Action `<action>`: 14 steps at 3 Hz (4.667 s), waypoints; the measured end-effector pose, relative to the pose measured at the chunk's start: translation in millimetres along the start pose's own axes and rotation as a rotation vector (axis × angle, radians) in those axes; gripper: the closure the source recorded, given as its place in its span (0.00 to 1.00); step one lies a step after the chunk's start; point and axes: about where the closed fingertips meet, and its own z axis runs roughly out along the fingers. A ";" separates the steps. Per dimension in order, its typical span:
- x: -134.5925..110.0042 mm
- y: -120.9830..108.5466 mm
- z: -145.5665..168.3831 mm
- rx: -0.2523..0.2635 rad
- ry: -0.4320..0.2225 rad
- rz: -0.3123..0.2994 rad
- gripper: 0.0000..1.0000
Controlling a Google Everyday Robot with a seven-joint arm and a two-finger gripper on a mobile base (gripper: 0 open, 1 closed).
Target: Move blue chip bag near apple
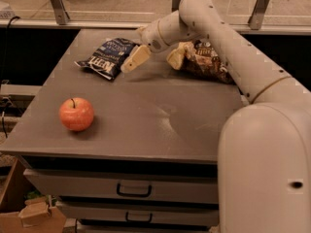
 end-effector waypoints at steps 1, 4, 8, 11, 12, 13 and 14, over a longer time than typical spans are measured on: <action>-2.2 -17.4 26.0 0.042 -0.007 0.086 0.00; 1.3 -30.6 46.3 0.121 0.030 0.221 0.48; -57.6 52.5 -24.9 -0.024 -0.032 0.016 1.00; -54.2 125.0 -14.0 -0.231 0.005 0.023 0.59; -54.4 131.4 -9.6 -0.256 0.007 0.029 0.35; -54.0 135.0 -7.8 -0.268 0.011 0.032 0.12; -52.4 135.5 -9.1 -0.265 0.018 0.033 0.00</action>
Offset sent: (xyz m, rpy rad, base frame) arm 0.0600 0.0350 -0.0234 0.0447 0.1558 -0.2492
